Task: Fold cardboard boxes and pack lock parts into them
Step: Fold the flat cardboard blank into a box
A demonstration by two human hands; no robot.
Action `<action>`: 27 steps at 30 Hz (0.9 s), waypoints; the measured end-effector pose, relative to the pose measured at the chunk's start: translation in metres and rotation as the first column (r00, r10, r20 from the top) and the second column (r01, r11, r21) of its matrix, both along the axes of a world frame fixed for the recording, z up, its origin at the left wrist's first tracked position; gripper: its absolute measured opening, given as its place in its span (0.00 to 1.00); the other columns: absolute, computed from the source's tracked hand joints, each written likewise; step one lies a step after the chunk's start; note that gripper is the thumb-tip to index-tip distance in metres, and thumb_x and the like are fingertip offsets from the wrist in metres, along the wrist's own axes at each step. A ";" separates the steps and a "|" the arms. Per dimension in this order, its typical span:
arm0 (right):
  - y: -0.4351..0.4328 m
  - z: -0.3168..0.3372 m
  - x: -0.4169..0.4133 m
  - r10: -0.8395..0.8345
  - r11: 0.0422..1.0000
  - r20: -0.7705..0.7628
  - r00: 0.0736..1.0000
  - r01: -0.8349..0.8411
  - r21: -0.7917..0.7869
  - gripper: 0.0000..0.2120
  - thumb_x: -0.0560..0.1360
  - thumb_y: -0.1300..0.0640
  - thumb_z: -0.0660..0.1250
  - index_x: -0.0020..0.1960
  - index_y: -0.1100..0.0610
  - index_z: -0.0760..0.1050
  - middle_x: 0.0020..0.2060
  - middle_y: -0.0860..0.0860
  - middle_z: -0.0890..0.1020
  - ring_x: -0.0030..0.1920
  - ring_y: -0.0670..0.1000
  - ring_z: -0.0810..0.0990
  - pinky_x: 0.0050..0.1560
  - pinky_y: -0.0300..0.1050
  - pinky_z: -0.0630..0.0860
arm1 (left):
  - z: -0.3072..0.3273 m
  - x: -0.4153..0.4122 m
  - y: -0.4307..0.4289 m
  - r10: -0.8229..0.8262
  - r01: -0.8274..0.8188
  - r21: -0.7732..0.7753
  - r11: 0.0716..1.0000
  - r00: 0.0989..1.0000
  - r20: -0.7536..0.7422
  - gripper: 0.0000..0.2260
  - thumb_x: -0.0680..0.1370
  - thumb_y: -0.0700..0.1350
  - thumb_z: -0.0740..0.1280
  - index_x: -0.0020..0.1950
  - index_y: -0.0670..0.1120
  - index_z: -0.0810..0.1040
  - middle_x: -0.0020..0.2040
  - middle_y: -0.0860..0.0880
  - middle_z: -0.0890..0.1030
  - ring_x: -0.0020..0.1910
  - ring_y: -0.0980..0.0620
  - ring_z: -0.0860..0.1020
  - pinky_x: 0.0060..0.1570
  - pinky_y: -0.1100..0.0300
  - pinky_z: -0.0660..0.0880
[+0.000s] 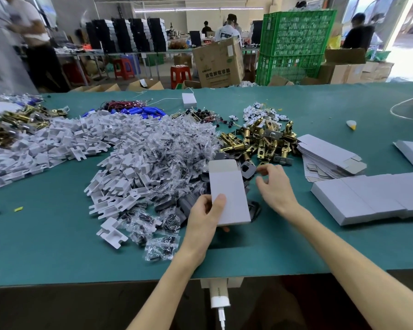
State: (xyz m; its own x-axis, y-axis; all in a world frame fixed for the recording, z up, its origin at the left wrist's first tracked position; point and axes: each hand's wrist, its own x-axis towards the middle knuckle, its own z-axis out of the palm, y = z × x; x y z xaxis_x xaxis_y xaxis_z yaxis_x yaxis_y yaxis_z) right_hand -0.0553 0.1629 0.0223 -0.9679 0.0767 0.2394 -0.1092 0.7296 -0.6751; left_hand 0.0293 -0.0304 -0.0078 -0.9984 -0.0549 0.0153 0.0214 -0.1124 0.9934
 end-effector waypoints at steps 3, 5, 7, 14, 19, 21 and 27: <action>0.008 0.003 -0.025 0.056 0.957 0.091 0.994 -0.079 0.280 0.27 0.80 0.66 0.58 0.79 0.59 0.63 0.77 0.55 0.66 0.73 0.61 0.64 0.74 0.55 0.63 | 0.000 -0.001 0.000 -0.005 0.005 -0.001 1.000 1.000 -0.003 0.19 0.78 0.59 0.69 0.56 0.43 0.77 0.42 0.55 0.85 0.42 0.55 0.83 0.34 0.58 0.79; 0.010 0.001 -0.035 0.096 0.895 0.157 0.983 -0.154 0.418 0.31 0.80 0.66 0.56 0.82 0.56 0.56 0.81 0.51 0.59 0.77 0.60 0.58 0.75 0.59 0.63 | -0.001 -0.002 0.000 -0.004 0.004 0.001 1.000 1.000 -0.004 0.17 0.80 0.57 0.69 0.56 0.43 0.78 0.43 0.54 0.85 0.42 0.54 0.82 0.34 0.58 0.79; 0.010 -0.002 -0.040 0.101 0.841 0.189 0.977 -0.186 0.509 0.30 0.82 0.63 0.54 0.83 0.54 0.53 0.82 0.47 0.55 0.78 0.59 0.56 0.74 0.60 0.63 | 0.000 -0.002 0.001 -0.006 0.006 0.003 1.000 1.000 -0.001 0.18 0.79 0.58 0.69 0.56 0.44 0.78 0.45 0.51 0.85 0.41 0.53 0.82 0.35 0.57 0.79; 0.006 -0.008 -0.038 0.007 0.800 0.100 0.995 -0.066 0.597 0.19 0.85 0.57 0.53 0.74 0.58 0.65 0.70 0.55 0.74 0.72 0.63 0.65 0.65 0.59 0.72 | -0.001 -0.002 0.000 -0.017 0.017 -0.001 1.000 1.000 0.000 0.21 0.77 0.60 0.69 0.57 0.43 0.78 0.46 0.48 0.84 0.42 0.51 0.82 0.35 0.55 0.79; 0.021 -0.008 -0.030 -0.047 0.837 -0.019 0.999 0.049 0.544 0.11 0.84 0.63 0.56 0.64 0.62 0.71 0.61 0.57 0.77 0.61 0.62 0.69 0.53 0.57 0.76 | 0.000 -0.001 0.000 -0.024 0.024 -0.013 1.000 1.000 -0.003 0.21 0.77 0.60 0.69 0.58 0.43 0.78 0.48 0.47 0.85 0.42 0.52 0.82 0.35 0.56 0.79; 0.027 -0.006 -0.030 -0.076 0.847 -0.030 0.997 0.080 0.525 0.10 0.84 0.65 0.56 0.63 0.62 0.71 0.59 0.58 0.77 0.60 0.62 0.69 0.51 0.57 0.75 | 0.000 -0.001 0.000 -0.030 0.030 -0.017 0.999 1.000 -0.001 0.21 0.77 0.60 0.69 0.58 0.43 0.78 0.48 0.47 0.85 0.42 0.51 0.82 0.35 0.56 0.79; 0.039 -0.002 -0.042 -0.242 0.872 -0.030 0.970 0.231 0.432 0.15 0.81 0.63 0.65 0.65 0.67 0.67 0.63 0.65 0.69 0.60 0.68 0.73 0.58 0.60 0.73 | 0.001 0.000 0.001 -0.037 0.037 -0.034 0.999 0.999 -0.007 0.20 0.78 0.59 0.69 0.57 0.43 0.78 0.47 0.48 0.84 0.42 0.52 0.82 0.35 0.55 0.79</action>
